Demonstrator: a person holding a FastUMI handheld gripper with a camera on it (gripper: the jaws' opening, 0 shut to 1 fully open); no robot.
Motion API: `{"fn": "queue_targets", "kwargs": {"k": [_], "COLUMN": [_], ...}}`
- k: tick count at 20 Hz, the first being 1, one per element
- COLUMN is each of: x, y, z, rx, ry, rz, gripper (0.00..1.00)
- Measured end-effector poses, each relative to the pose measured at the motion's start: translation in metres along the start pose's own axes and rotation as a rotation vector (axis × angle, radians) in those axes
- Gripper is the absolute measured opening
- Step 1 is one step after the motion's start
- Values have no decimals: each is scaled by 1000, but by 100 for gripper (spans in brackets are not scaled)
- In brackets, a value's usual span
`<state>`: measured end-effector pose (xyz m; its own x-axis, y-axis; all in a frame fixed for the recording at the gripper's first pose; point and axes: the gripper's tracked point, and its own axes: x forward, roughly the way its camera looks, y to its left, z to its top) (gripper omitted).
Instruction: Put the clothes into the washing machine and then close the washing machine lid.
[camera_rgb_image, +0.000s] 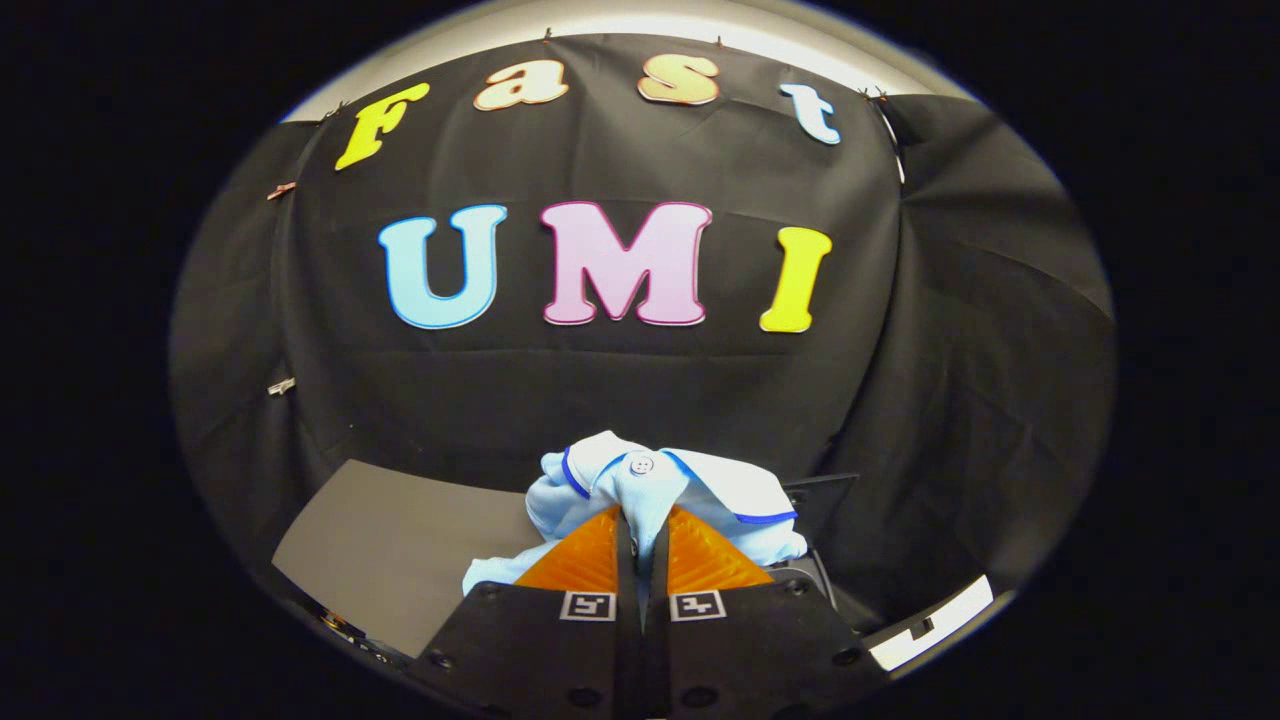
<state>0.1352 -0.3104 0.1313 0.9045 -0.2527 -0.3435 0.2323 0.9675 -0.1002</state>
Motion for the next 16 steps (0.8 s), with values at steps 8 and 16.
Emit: {"fn": "queue_targets", "kwargs": {"k": [8, 16], "x": [36, 83], "y": [-79, -106], "z": [-25, -104], "rx": [2, -56], "ry": [38, 146], "rz": [-77, -69], "gripper": [5, 5]}}
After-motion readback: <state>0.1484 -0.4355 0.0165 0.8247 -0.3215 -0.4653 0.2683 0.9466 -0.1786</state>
